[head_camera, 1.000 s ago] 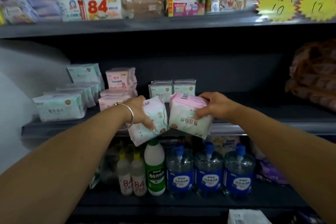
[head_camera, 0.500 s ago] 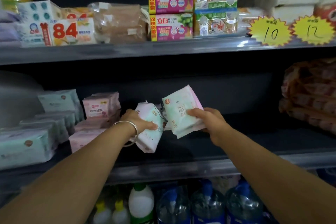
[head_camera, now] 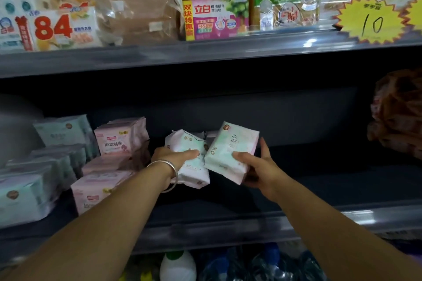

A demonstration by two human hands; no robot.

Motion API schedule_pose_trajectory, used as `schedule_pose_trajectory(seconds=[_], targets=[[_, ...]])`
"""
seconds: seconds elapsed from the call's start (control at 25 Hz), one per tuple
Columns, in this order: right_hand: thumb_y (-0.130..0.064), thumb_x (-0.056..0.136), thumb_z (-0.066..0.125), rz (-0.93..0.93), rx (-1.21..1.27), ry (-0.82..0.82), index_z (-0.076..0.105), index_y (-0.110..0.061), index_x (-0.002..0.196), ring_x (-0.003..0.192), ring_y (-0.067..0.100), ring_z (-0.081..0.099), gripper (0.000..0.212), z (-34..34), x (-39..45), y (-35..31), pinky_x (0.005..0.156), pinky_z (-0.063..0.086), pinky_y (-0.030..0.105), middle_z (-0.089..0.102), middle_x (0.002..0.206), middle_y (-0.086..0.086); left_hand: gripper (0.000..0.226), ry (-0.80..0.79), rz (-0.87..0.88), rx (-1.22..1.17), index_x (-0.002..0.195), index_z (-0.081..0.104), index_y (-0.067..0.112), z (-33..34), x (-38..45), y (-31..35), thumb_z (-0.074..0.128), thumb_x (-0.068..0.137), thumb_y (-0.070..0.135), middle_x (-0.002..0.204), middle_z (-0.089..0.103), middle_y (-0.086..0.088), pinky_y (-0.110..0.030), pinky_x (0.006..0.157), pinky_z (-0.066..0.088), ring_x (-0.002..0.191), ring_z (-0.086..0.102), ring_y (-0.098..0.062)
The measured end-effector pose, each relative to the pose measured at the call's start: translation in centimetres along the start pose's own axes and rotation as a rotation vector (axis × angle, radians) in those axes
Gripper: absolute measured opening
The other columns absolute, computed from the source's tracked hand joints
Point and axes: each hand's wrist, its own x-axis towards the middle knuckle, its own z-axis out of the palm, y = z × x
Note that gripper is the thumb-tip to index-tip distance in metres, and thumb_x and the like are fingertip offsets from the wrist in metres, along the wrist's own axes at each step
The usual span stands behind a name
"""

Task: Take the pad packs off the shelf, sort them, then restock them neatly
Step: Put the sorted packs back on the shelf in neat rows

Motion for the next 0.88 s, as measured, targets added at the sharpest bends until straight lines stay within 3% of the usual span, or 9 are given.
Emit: schedule_pose_trajectory(seconds=[0.16, 0.24, 0.4, 0.52, 0.64, 0.8, 0.88], targets=[[-0.002, 0.071, 0.079, 0.008, -0.096, -0.034, 0.032, -0.036, 0.132, 0.097, 0.023, 0.066, 0.084, -0.7, 0.1, 0.2, 0.06, 0.057, 0.033, 0.064, 0.114, 0.002, 0.057, 0.035, -0.016, -0.054, 0.104, 0.062, 0.007, 0.2, 0.4, -0.5, 0.086, 0.059, 0.033, 0.098, 0.069, -0.011, -0.038, 0.08, 0.056, 0.085, 0.068, -0.028], [-0.004, 0.068, 0.082, 0.023, -0.12, -0.018, 0.038, -0.026, 0.126, 0.097, 0.025, 0.066, 0.076, -1.0, 0.1, 0.0, 0.064, 0.059, 0.039, 0.064, 0.114, 0.004, 0.058, 0.032, -0.031, -0.053, 0.104, 0.063, 0.007, 0.3, 0.3, -0.6, 0.086, 0.057, 0.034, 0.098, 0.07, -0.011, -0.035, 0.076, 0.055, 0.083, 0.068, -0.027], [-0.015, 0.071, 0.081, 0.061, -0.134, 0.01, 0.041, -0.012, 0.105, 0.1, 0.026, 0.065, 0.052, -1.8, 0.5, -0.1, 0.079, 0.058, 0.048, 0.063, 0.114, 0.01, 0.083, 0.049, -0.052, -0.052, 0.108, 0.06, 0.008, 0.1, 0.2, -0.6, 0.085, 0.039, 0.045, 0.1, 0.068, -0.01, -0.041, 0.08, 0.056, 0.085, 0.067, -0.029], [-0.02, 0.069, 0.082, 0.105, -0.223, -0.055, 0.048, -0.01, 0.115, 0.098, 0.023, 0.067, 0.058, -2.0, 0.7, -0.3, 0.081, 0.058, 0.039, 0.068, 0.111, 0.009, 0.065, 0.084, -0.03, -0.056, 0.107, 0.062, 0.006, -0.3, 0.1, -0.3, 0.086, 0.055, 0.037, 0.101, 0.069, -0.012, -0.039, 0.08, 0.056, 0.087, 0.067, -0.03], [-0.02, 0.071, 0.08, 0.155, -0.378, -0.155, 0.063, -0.011, 0.114, 0.096, 0.016, 0.067, 0.047, -1.8, 0.9, -0.6, 0.077, 0.05, 0.025, 0.073, 0.102, 0.002, 0.054, 0.078, -0.023, -0.059, 0.105, 0.064, 0.005, -0.7, 0.2, -0.3, 0.084, 0.062, 0.032, 0.099, 0.069, -0.012, -0.031, 0.07, 0.052, 0.084, 0.067, -0.028], [-0.014, 0.059, 0.084, 0.115, -0.449, -0.131, 0.064, -0.011, 0.112, 0.094, 0.018, 0.069, 0.058, -1.3, 1.8, -0.3, 0.076, 0.052, 0.025, 0.074, 0.1, 0.002, 0.053, 0.049, -0.022, -0.068, 0.105, 0.064, 0.007, -1.5, 0.3, -0.3, 0.083, 0.063, 0.033, 0.096, 0.07, -0.01, -0.033, 0.072, 0.055, 0.081, 0.068, -0.025], [-0.004, 0.063, 0.082, 0.038, -0.398, -0.072, 0.063, -0.009, 0.11, 0.09, 0.019, 0.07, 0.051, -1.0, 2.4, -0.7, 0.072, 0.054, 0.025, 0.073, 0.099, 0.004, 0.051, 0.046, -0.014, -0.093, 0.103, 0.064, 0.007, -1.7, 0.8, -0.2, 0.082, 0.065, 0.035, 0.096, 0.07, -0.009, -0.032, 0.072, 0.053, 0.081, 0.067, -0.025]])
